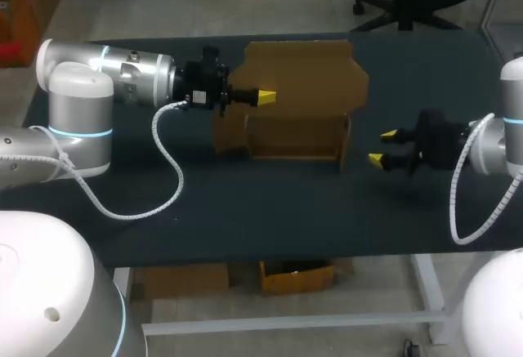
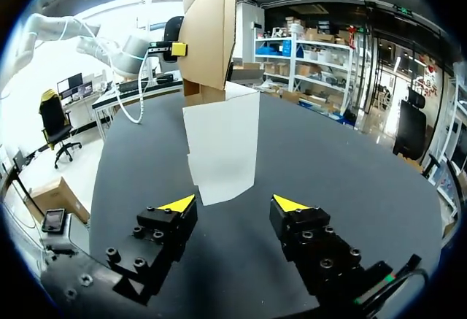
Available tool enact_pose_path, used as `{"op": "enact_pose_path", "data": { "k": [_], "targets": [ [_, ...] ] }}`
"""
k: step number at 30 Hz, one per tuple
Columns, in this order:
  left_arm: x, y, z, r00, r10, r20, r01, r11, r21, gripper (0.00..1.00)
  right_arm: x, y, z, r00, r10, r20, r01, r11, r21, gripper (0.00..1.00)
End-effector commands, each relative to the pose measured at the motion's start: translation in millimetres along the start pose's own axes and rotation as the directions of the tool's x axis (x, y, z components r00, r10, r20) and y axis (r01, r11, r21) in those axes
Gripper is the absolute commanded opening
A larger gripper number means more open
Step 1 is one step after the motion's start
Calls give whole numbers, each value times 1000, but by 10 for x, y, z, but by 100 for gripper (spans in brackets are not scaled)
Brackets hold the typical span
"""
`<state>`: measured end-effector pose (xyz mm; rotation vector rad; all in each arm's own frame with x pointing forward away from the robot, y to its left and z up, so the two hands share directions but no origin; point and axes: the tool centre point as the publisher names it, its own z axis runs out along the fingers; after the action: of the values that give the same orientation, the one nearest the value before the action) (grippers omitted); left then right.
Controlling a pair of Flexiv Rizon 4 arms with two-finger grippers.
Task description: Assemble the packaging by folding the flat box into shape, placing the metal phone stand inside, and closing the box properly
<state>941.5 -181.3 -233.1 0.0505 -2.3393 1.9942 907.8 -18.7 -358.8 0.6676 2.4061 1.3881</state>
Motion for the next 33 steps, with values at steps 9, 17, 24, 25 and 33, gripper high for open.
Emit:
{"op": "enact_pose_path", "data": {
  "k": [9, 17, 24, 25, 33],
  "targets": [
    [-7, 40, 17, 1000, 0, -1, 0, 1000, 2, 0, -19, 1, -15, 1000, 1, -30, -1, 1000, 0, 47],
    [-7, 40, 17, 1000, 0, -1, 0, 1000, 2, 0, -9, 7, 22, 1000, 0, -31, 0, 1000, 0, 48],
    [-7, 40, 17, 1000, 0, -1, 0, 1000, 2, 0, 61, 110, 118, 993, -83, -79, 86, 995, 40, 49],
    [-7, 40, 17, 1000, 0, -1, 0, 1000, 2, 0, 58, 119, 118, 992, -94, -82, 98, 994, 47, 49],
    [-7, 40, 17, 1000, 0, -1, 0, 1000, 2, 0, 56, 162, 164, 981, -160, -108, 168, 983, 67, 49]
  ]
}}
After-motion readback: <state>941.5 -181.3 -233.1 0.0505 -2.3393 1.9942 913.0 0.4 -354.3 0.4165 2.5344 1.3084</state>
